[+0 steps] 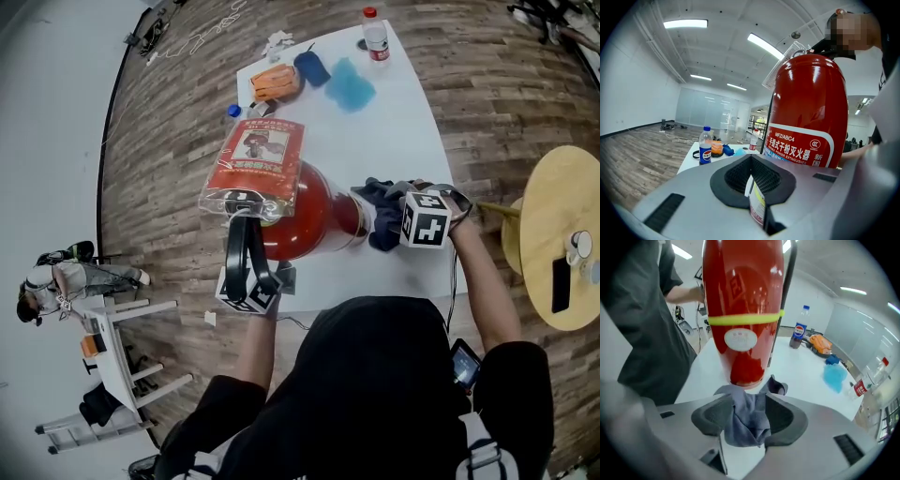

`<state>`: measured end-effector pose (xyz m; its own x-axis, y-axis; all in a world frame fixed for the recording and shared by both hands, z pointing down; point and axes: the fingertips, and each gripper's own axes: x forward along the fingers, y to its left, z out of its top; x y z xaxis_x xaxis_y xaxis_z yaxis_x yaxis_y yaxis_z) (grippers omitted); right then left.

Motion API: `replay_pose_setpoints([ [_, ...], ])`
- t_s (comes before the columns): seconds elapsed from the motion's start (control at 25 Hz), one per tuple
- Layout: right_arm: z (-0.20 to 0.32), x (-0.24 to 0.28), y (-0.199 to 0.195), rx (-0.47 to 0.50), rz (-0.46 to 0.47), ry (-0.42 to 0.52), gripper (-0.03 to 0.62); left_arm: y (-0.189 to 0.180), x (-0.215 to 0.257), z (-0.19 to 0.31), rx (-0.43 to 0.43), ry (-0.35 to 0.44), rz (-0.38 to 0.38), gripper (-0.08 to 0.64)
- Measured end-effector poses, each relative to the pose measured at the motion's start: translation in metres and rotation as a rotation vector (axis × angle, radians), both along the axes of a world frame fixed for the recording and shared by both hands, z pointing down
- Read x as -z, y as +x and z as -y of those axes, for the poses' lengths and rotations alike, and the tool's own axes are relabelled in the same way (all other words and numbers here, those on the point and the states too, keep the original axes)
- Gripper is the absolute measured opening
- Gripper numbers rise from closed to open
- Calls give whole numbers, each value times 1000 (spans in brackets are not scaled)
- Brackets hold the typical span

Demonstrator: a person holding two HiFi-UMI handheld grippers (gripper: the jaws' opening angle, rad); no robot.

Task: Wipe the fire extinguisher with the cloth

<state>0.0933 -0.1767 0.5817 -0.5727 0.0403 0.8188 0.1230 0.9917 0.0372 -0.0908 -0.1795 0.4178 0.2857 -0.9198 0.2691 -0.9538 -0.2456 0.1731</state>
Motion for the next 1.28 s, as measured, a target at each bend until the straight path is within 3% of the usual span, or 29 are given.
replay_pose_setpoints([
  [0.08,0,-41,0,7,-111,33,227,1,0,1,-1,-1,3,23],
  [0.16,-3,-70,0,-11,-163,-5,223,1,1,1,-1,-2,6,23],
  [0.24,-4,-75,0,-61,-148,-73,213,2,1,2,-2,-3,8,23],
  [0.36,-6,-72,-1,-115,-94,-154,121,3,0,2,-2,-5,10,23],
  [0.48,-8,-74,0,-147,-26,-202,87,2,-2,1,1,-8,11,21],
  [0.56,-4,-69,-4,-218,100,-250,77,1,-3,-1,2,-8,9,23],
  [0.72,7,-40,-26,-353,437,-331,74,2,-3,-2,-6,-4,10,22],
  [0.8,7,-34,-33,-366,513,-354,72,2,-5,-2,-8,-5,11,23],
  [1.0,15,18,-33,-341,701,-351,71,3,-4,-3,-20,-3,33,23],
  [1.12,26,93,-34,-290,891,-304,71,4,-3,-2,-35,4,41,21],
  [1.28,25,220,-31,-147,1162,-196,71,4,-2,-2,-36,13,43,21],
])
